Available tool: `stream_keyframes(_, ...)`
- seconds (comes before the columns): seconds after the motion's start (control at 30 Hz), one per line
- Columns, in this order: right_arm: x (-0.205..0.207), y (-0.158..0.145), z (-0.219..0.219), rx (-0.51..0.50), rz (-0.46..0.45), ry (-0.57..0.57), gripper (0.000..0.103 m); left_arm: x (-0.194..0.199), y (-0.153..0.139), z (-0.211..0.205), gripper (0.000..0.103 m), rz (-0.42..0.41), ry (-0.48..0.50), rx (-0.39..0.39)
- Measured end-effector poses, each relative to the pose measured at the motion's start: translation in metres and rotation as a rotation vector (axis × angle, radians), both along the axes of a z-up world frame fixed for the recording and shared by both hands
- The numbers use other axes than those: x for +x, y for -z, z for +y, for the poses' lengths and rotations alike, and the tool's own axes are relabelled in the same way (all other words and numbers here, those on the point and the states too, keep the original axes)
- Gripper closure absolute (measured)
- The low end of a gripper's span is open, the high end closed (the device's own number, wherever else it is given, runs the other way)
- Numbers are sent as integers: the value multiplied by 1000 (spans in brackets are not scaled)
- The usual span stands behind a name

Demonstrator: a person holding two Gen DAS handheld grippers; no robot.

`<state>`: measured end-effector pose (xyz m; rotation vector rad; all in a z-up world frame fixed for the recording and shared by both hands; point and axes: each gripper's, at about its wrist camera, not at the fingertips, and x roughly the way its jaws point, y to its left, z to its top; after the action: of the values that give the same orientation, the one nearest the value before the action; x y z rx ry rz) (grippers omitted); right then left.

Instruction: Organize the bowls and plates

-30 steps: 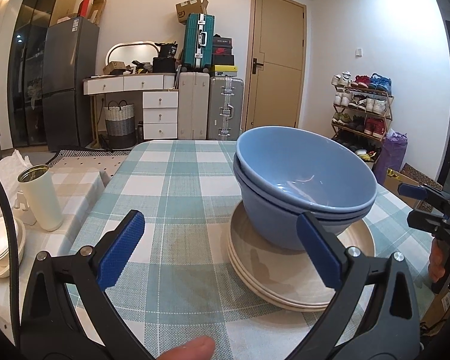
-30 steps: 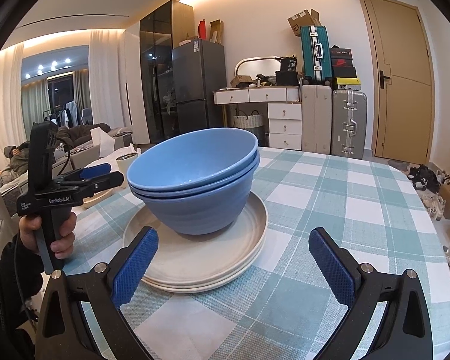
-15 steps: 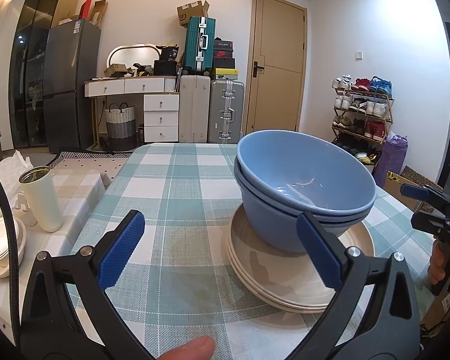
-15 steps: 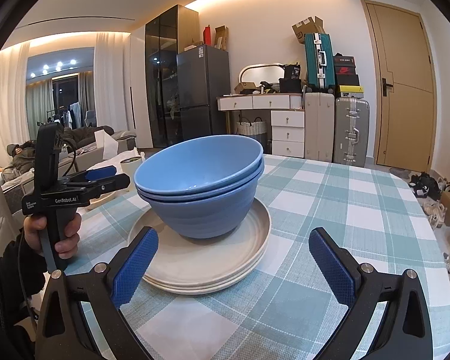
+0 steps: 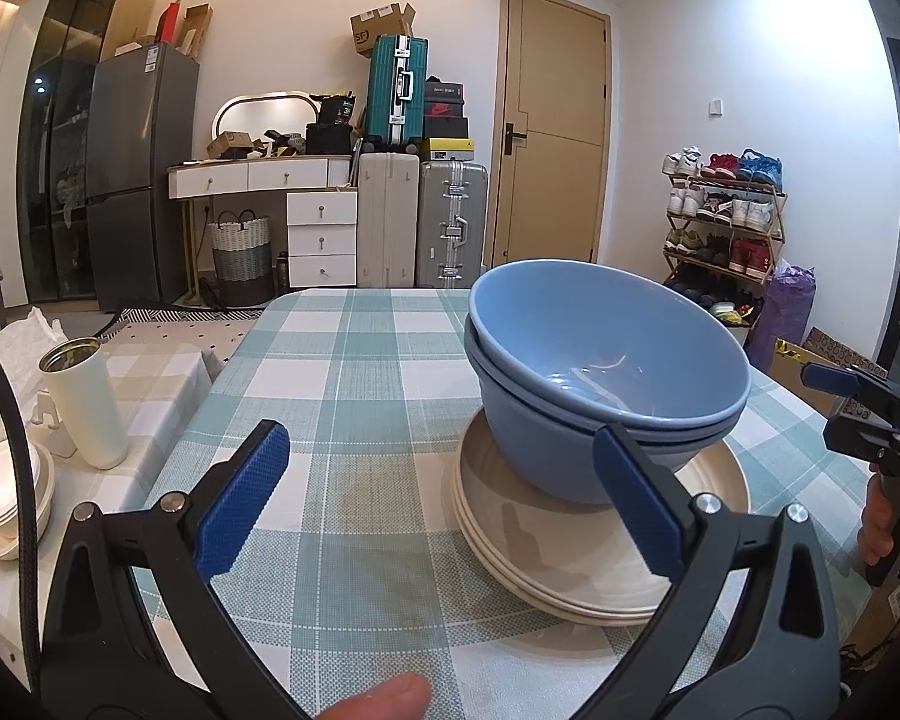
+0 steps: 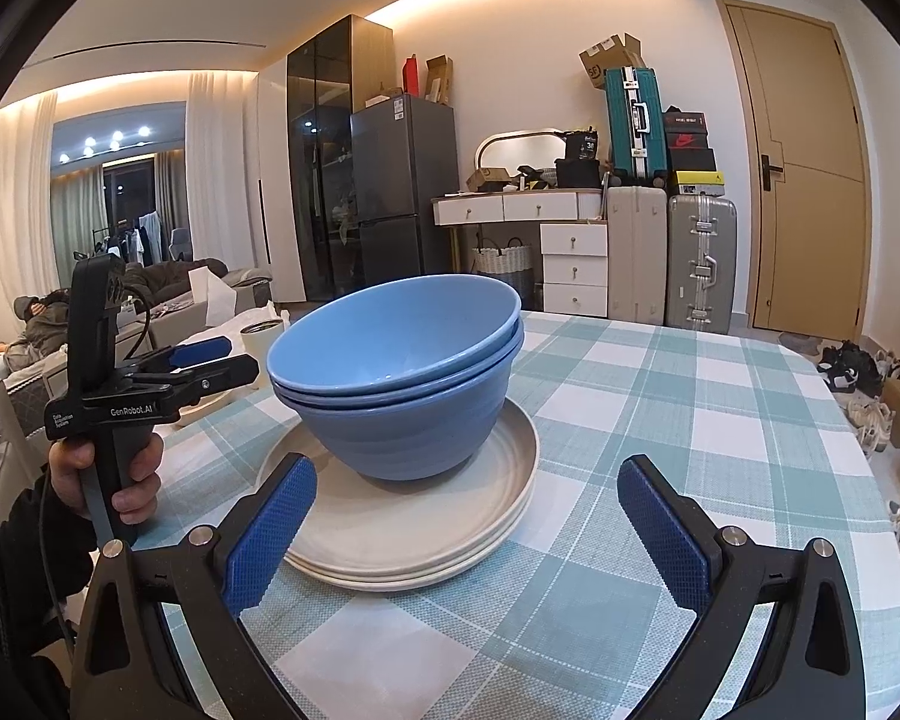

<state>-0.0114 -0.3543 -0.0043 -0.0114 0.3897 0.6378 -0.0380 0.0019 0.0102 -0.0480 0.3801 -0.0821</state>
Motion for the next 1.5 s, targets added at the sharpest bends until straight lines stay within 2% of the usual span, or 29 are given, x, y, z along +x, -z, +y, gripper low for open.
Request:
stream_keyframes(1.07, -1, 1, 1, -4, -4, -3, 1, 0, 0, 1, 2, 4, -4, 4)
stream_keyframes(1.5, 4, 1, 6, -37, 10, -25, 1, 1, 3, 4, 2, 8, -3, 11)
